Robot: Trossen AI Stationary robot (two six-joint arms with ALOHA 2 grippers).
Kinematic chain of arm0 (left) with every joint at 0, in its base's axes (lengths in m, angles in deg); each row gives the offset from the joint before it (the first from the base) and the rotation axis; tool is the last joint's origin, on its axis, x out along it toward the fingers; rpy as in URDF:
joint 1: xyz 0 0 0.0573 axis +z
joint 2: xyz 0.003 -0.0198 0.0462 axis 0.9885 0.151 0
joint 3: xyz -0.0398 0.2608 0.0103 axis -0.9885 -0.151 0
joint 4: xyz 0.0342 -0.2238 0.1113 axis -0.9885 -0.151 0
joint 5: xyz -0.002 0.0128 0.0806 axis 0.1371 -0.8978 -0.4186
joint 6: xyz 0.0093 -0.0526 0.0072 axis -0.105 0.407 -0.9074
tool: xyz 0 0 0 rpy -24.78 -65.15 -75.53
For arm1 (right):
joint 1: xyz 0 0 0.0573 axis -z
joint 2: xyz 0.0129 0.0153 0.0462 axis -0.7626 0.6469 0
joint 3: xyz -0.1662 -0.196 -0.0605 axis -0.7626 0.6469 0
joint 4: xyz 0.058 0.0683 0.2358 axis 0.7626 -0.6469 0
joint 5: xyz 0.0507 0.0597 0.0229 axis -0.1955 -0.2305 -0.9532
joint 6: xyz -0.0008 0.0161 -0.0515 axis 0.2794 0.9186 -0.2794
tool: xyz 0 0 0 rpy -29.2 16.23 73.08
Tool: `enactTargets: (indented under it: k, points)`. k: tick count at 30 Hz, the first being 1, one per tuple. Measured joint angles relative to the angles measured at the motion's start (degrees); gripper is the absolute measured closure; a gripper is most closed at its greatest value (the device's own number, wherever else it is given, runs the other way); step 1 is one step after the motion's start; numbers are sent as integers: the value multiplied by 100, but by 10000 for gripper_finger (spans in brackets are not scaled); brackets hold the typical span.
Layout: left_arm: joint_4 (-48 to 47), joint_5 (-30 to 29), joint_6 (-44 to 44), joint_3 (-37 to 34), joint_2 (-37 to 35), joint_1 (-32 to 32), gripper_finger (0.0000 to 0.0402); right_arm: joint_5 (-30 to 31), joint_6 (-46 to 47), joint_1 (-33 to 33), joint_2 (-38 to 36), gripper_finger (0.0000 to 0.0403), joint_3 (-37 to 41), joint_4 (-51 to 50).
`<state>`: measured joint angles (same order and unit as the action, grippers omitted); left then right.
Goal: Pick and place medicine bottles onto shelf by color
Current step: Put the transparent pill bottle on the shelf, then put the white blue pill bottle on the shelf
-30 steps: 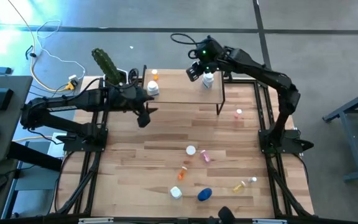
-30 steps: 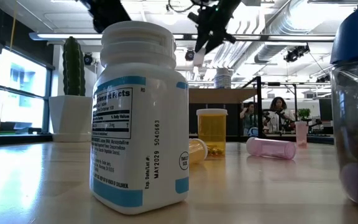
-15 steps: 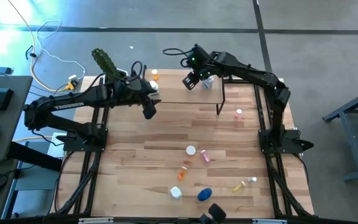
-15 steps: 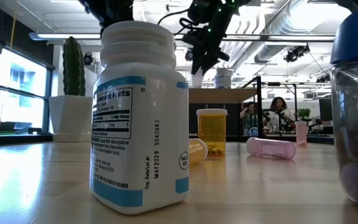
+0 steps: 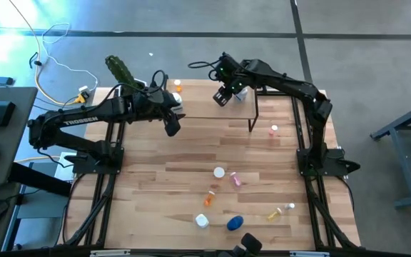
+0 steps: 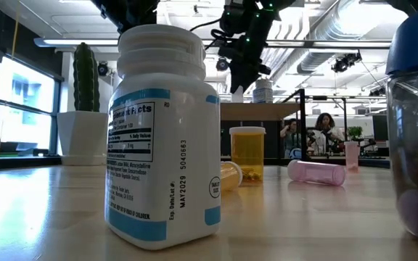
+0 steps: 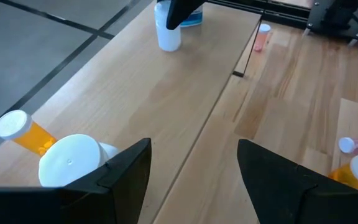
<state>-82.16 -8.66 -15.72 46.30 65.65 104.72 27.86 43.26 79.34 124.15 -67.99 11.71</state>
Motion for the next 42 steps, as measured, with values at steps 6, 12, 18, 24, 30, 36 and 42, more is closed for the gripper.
enactTargets:
  k: [6,12,18,24,30,36,42]
  points:
    - [0,1,0,0,0,0,172,0,-123,0,0,250,0,-18]
    - [0,11,0,0,0,0,172,-3,-208,0,0,228,0,-16]
    - [-37,501,2,0,0,0,172,-7,-168,0,0,207,-37,-65]
    - [-43,746,7,0,-2,-32,171,-8,-115,0,-4,206,-506,-276]
    - [-155,971,343,0,-2,-35,149,-7,17,-2,-4,206,-1064,-581]
    - [-416,1519,560,0,-2,-65,116,-7,315,-4,-7,206,-1611,-795]
    - [-593,1908,360,0,-2,-386,112,-7,702,-42,-9,206,-2253,-1199]
